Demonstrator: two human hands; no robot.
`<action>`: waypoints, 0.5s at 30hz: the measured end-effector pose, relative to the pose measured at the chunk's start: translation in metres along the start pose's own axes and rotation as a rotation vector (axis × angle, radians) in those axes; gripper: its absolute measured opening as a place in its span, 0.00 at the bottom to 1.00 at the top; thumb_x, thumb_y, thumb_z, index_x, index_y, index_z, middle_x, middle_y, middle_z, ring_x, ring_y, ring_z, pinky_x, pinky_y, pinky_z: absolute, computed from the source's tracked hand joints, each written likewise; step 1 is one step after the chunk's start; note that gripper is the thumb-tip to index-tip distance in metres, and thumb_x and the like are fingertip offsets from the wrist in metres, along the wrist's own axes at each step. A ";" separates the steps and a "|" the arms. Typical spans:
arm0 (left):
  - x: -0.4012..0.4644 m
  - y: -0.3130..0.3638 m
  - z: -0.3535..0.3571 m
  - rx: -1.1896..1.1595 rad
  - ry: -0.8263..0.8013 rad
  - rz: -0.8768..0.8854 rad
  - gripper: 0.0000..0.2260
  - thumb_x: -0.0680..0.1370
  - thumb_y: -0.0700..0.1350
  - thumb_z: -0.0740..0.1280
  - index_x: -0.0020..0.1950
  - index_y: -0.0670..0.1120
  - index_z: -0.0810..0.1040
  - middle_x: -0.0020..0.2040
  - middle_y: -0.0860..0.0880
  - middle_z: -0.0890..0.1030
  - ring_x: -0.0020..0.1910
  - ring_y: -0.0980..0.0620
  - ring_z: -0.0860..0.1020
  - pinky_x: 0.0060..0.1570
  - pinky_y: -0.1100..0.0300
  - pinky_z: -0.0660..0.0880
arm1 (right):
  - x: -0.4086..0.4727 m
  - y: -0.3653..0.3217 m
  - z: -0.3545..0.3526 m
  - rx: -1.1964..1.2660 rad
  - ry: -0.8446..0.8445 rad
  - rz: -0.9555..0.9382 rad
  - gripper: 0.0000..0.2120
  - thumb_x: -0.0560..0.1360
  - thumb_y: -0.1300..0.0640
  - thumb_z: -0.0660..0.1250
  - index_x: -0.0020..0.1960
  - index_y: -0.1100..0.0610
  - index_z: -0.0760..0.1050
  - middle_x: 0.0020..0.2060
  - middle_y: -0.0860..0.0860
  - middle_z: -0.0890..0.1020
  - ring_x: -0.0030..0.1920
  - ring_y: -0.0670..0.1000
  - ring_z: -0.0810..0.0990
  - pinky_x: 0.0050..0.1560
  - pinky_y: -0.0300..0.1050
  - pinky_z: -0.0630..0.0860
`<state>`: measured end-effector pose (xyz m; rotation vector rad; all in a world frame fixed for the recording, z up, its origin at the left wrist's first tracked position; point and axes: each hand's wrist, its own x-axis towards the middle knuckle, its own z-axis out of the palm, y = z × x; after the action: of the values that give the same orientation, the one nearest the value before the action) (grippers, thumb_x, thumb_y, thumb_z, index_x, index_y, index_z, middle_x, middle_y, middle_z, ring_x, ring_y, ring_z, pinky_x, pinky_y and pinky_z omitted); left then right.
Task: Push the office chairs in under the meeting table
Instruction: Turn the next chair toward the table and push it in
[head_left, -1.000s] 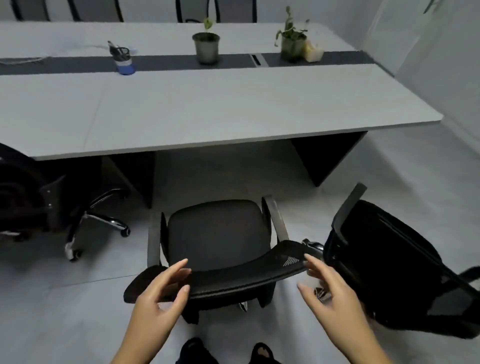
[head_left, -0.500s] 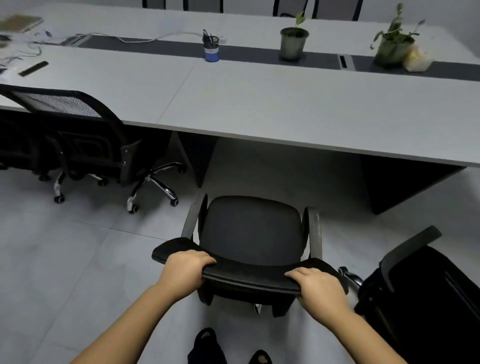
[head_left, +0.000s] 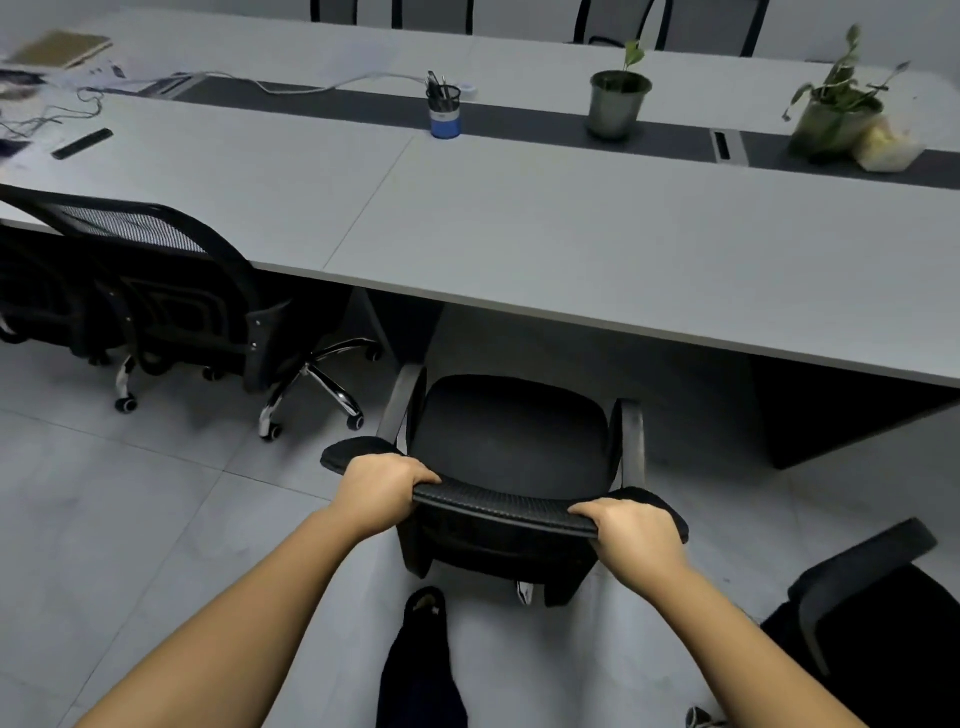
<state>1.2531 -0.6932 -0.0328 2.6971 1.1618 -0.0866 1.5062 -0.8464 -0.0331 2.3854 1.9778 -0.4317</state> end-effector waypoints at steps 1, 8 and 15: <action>0.012 -0.007 -0.001 0.011 -0.011 0.000 0.15 0.75 0.44 0.64 0.57 0.60 0.78 0.57 0.61 0.81 0.57 0.58 0.77 0.42 0.63 0.70 | 0.013 0.001 -0.003 -0.003 -0.004 0.009 0.19 0.73 0.59 0.62 0.61 0.44 0.74 0.56 0.45 0.82 0.54 0.51 0.80 0.47 0.46 0.77; 0.095 -0.061 -0.019 0.003 -0.059 0.044 0.17 0.75 0.43 0.62 0.59 0.61 0.76 0.59 0.59 0.80 0.58 0.56 0.76 0.47 0.59 0.75 | 0.096 -0.006 -0.020 -0.008 0.000 0.066 0.20 0.73 0.57 0.61 0.62 0.42 0.72 0.58 0.43 0.80 0.55 0.49 0.79 0.47 0.44 0.76; 0.168 -0.100 -0.036 -0.012 -0.113 0.063 0.20 0.74 0.40 0.61 0.60 0.59 0.76 0.61 0.59 0.79 0.60 0.55 0.76 0.50 0.59 0.74 | 0.171 -0.005 -0.041 -0.019 -0.034 0.116 0.20 0.74 0.56 0.60 0.63 0.40 0.71 0.60 0.41 0.78 0.57 0.46 0.78 0.49 0.42 0.76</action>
<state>1.2957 -0.4988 -0.0361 2.6774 1.0409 -0.2184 1.5378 -0.6732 -0.0309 2.4479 1.8097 -0.4437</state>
